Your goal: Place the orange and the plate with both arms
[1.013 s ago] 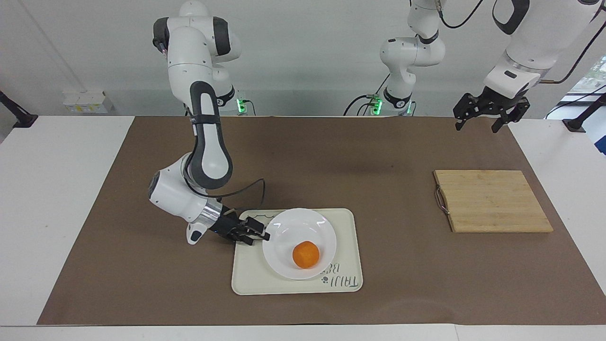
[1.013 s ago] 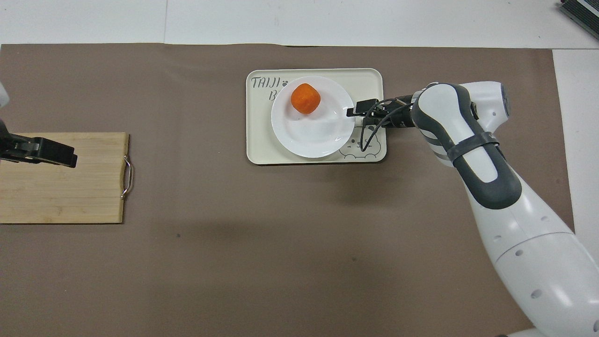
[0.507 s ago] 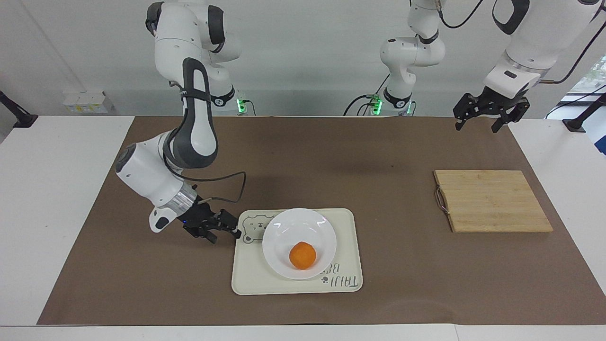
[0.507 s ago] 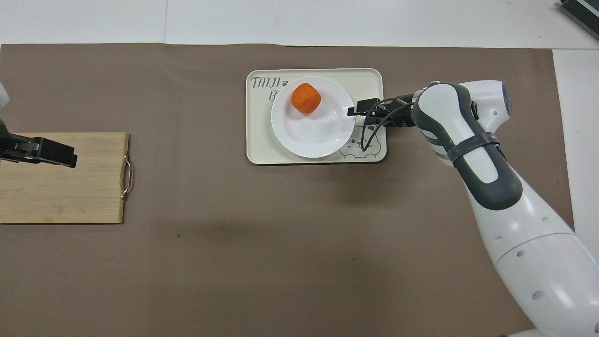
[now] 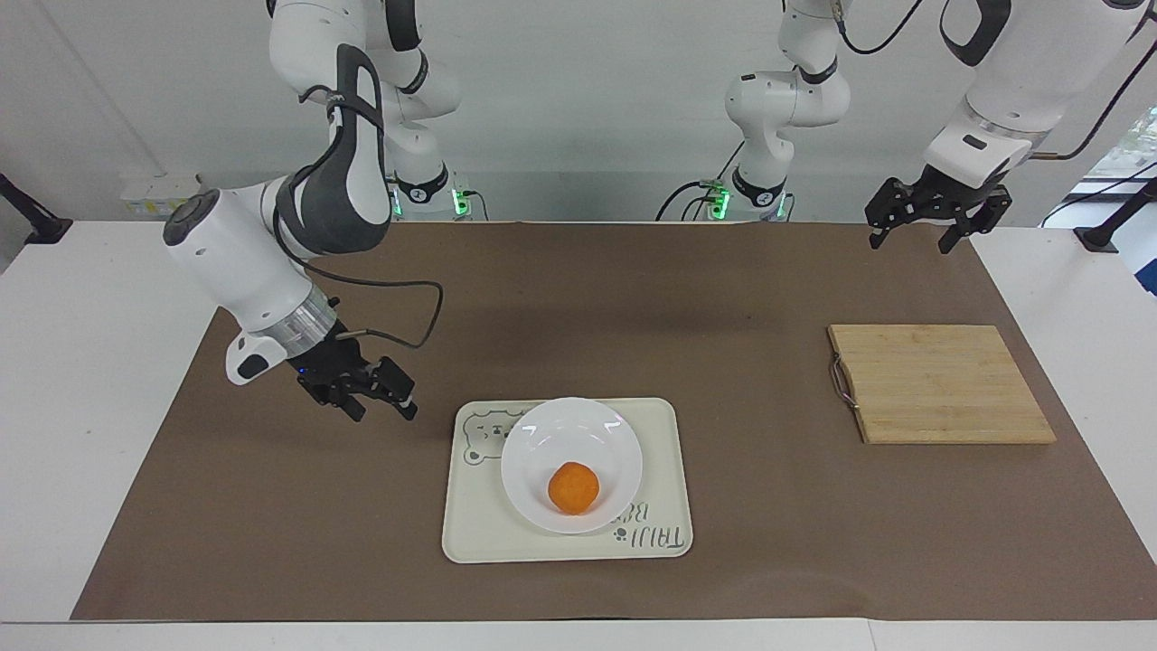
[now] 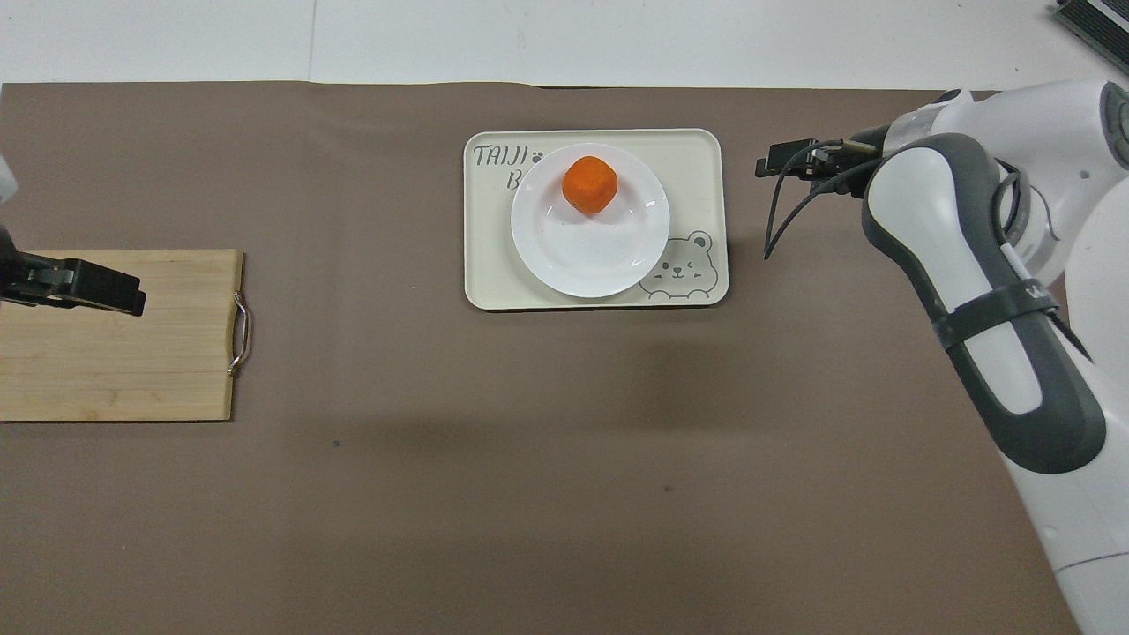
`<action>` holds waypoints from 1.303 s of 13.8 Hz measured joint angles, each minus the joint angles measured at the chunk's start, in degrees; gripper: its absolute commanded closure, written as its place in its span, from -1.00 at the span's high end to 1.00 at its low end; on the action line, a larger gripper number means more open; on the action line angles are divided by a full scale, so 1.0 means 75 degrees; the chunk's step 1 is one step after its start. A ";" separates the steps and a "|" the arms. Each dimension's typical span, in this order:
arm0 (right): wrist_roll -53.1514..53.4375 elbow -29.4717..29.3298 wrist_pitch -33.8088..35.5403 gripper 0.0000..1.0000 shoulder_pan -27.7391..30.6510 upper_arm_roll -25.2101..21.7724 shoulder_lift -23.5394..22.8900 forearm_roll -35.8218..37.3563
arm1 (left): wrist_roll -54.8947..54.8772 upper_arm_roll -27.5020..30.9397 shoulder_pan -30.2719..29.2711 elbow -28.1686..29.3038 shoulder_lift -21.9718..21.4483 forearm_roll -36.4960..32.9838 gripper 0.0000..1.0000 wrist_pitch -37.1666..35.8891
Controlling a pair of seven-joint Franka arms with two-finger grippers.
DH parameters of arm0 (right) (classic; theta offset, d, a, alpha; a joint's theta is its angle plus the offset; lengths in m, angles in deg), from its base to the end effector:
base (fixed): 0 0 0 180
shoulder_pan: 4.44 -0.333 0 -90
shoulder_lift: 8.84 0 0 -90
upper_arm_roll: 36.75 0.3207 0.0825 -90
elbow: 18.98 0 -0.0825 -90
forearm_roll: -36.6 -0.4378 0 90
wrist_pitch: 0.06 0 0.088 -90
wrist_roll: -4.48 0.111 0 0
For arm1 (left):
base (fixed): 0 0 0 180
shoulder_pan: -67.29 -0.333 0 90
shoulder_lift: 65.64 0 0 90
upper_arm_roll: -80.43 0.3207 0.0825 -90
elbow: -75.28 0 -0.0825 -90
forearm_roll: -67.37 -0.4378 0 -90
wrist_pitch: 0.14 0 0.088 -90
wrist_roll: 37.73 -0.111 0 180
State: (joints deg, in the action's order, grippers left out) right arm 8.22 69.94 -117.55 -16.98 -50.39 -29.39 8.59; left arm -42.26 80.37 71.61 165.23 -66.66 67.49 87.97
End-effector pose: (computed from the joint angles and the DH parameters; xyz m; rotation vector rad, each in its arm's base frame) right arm 0.7341 0.0336 0.4491 -2.7405 0.3561 -0.1992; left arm 0.5976 -0.0460 0.6335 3.1299 -0.2439 -0.0225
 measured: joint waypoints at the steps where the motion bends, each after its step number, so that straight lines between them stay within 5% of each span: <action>1: 0.0214 0.0000 0.0166 1.00 0.0000 -0.0017 0.0111 0.0104 | 0.0000 0.0000 0.0000 0.0000 0.0000 0.0000 1.00 0.0000; 7: 0.1126 0.0001 0.1245 1.00 -0.0001 -0.0032 0.0787 0.0795 | 0.0000 0.0000 0.0000 0.0000 0.0000 0.0000 1.00 0.0000; 18: 0.0502 0.0134 0.3501 1.00 0.0574 -0.0069 0.2188 0.2362 | 0.0000 0.0000 0.0000 0.0000 0.0000 0.0000 1.00 0.0000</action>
State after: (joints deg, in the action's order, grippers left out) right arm 11.99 70.94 -91.29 -12.68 -50.90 -12.98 26.30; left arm -42.26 80.37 71.61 165.23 -66.66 67.49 87.97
